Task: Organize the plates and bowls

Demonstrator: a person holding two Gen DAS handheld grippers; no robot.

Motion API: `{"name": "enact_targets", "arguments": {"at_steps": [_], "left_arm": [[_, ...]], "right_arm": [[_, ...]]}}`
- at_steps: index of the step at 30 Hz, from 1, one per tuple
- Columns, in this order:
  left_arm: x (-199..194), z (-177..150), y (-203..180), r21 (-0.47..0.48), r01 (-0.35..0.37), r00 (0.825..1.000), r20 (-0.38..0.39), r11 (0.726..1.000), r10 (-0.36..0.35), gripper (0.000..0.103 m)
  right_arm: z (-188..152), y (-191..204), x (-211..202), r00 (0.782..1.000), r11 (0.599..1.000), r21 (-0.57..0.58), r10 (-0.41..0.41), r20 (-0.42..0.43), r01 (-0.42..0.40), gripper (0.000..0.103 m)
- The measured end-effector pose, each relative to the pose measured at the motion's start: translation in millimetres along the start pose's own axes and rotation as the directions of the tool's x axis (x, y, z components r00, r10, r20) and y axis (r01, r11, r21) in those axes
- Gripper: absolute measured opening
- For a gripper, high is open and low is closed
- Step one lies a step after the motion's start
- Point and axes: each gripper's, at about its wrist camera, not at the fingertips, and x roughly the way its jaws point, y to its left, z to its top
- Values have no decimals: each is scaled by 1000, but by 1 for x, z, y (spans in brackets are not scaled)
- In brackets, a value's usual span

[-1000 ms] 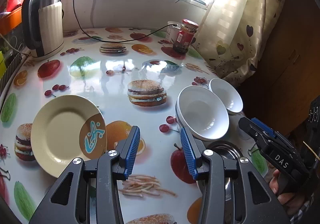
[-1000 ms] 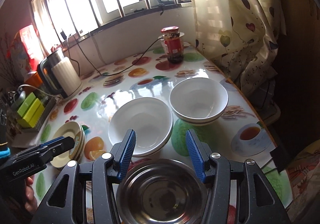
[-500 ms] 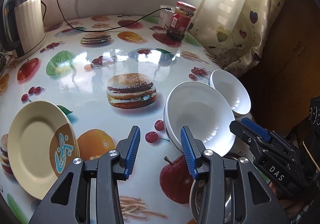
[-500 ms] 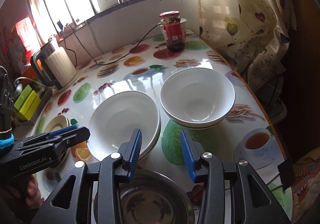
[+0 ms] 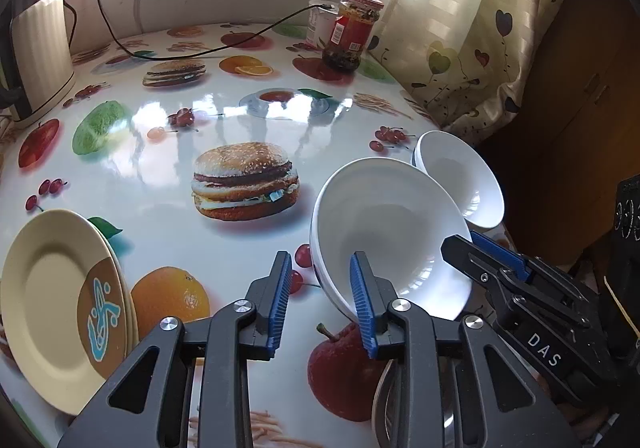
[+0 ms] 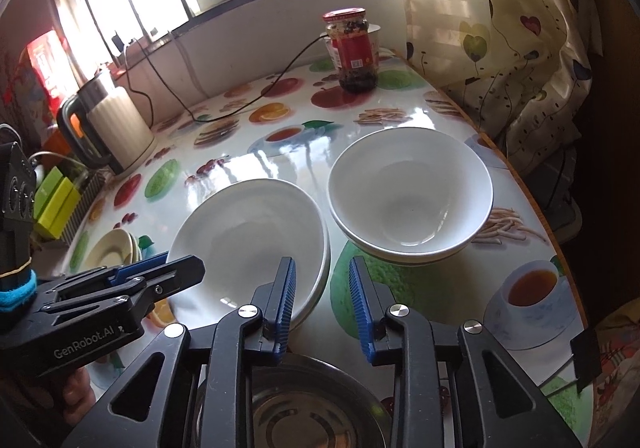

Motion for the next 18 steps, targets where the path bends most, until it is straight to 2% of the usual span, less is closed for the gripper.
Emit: {"name": "enact_targets", "arguments": {"at_steps": [8, 18], "left_arm": [[3, 1, -4, 15, -2, 1000, 3, 1000, 2, 24], [4, 1, -8, 30, -18, 1000, 6, 999, 18, 21]], "right_arm": [[1, 3, 2, 1000, 1000, -6, 10, -3, -10, 16], [2, 4, 4, 1000, 1000, -13, -4, 1, 4, 15]]}}
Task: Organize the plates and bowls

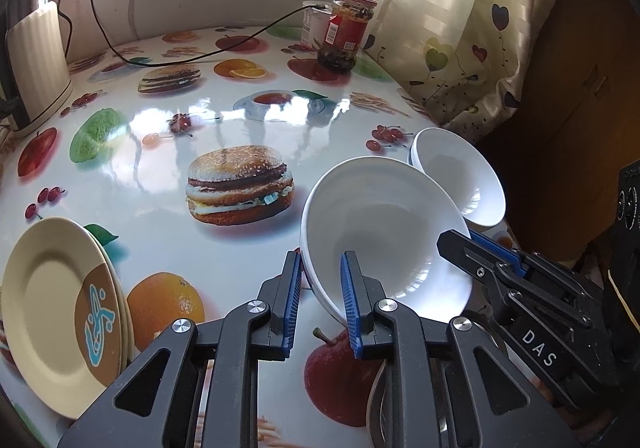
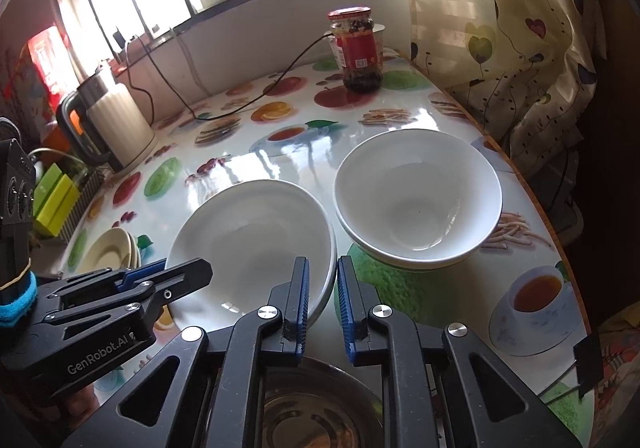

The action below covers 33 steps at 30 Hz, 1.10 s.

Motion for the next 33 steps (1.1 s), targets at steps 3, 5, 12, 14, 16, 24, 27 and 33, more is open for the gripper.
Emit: {"name": "enact_targets", "arguments": {"at_steps": [3, 5, 12, 14, 16, 24, 27, 33], "left_arm": [[0, 0, -2, 9, -11, 1000, 5, 1000, 11, 21], [0, 0, -2, 10, -12, 1000, 6, 1000, 12, 21], [-1, -1, -1, 9, -13, 1000, 8, 1000, 13, 21], [-1, -1, -1, 7, -12, 1000, 9, 1000, 12, 21], [-1, -2, -1, 6, -14, 1000, 11, 1000, 14, 21], [-3, -1, -3, 8, -27, 999, 18, 1000, 27, 20], [-5, -1, -2, 4, -31, 999, 24, 1000, 31, 20], [-13, -2, -3, 6, -33, 999, 42, 999, 33, 20]], "right_arm": [[0, 0, 0, 1000, 1000, 1, 0, 0, 0, 15], [0, 0, 0, 1000, 1000, 1, 0, 1, 0, 15], [1, -1, 1, 1000, 1000, 5, 4, 4, -4, 15], [1, -2, 0, 1000, 1000, 8, 6, 4, -6, 15], [1, -2, 0, 1000, 1000, 8, 5, 5, -5, 14], [-1, -2, -3, 1000, 1000, 21, 16, 11, -16, 14], [-2, 0, -6, 999, 999, 20, 24, 23, -25, 14], [-3, 4, -13, 999, 999, 26, 33, 43, -34, 14]]}}
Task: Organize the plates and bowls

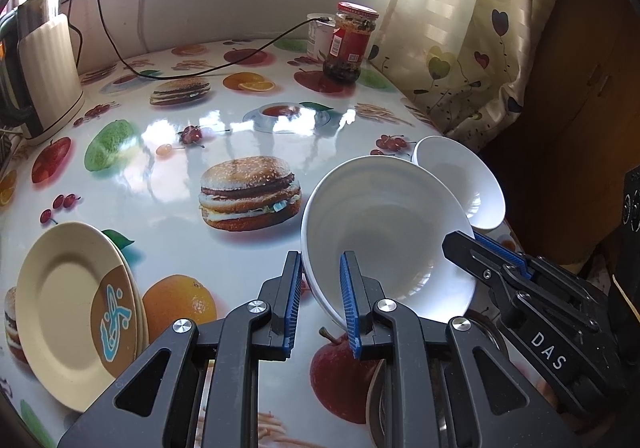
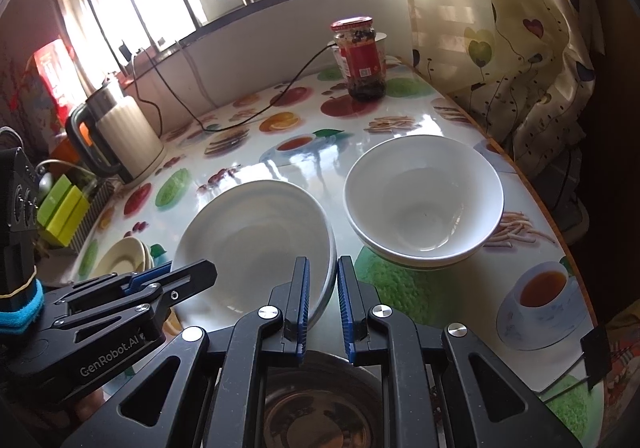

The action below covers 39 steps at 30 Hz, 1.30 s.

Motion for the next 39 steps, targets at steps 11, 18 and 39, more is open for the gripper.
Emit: {"name": "enact_targets", "arguments": {"at_steps": [11, 18, 39], "left_arm": [[-21, -3, -4, 2, 8, 999, 38, 1000, -8, 20], [-37, -8, -11, 15, 20, 998, 61, 1000, -21, 20], [-64, -43, -33, 56, 79, 995, 57, 995, -83, 21]], "right_arm": [[-2, 8, -24, 999, 1000, -7, 6, 41, -6, 14], [-6, 11, -43, 998, 1000, -13, -4, 69, 5, 14], [-47, 11, -97, 994, 999, 11, -43, 100, 42, 14]]}}
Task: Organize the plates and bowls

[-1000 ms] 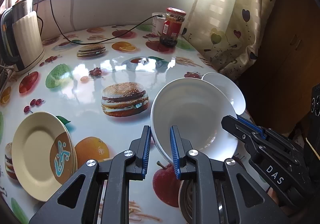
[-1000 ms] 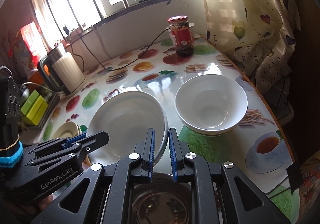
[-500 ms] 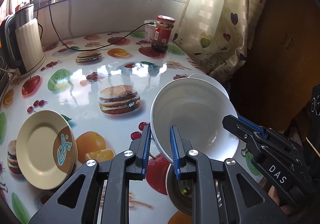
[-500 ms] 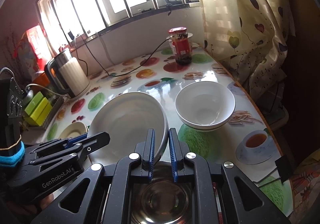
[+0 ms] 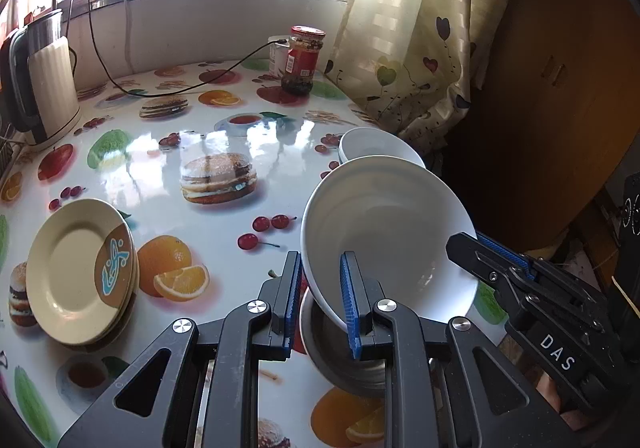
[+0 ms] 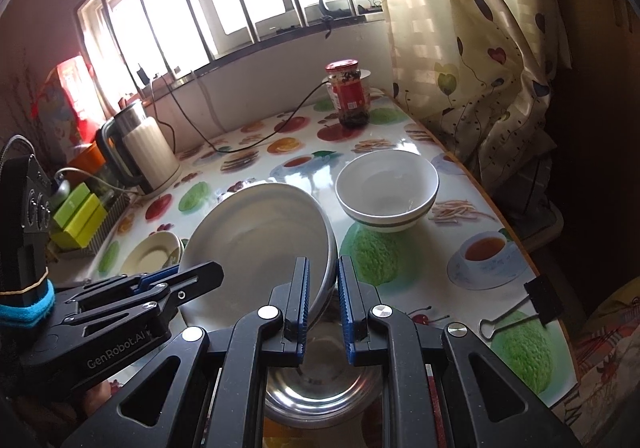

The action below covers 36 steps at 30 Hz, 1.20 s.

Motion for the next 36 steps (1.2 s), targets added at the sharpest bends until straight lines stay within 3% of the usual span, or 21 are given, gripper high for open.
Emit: {"name": "enact_targets", "arguments": {"at_steps": [21, 36], "left_arm": [[15, -28, -10, 1, 18, 996, -90, 1000, -17, 20], [27, -35, -10, -8, 9, 990, -139, 1000, -10, 20]], "right_arm": [[-40, -16, -4, 999, 999, 47, -16, -52, 19, 14], [-48, -22, 4, 997, 997, 71, -8, -81, 13, 14]]}}
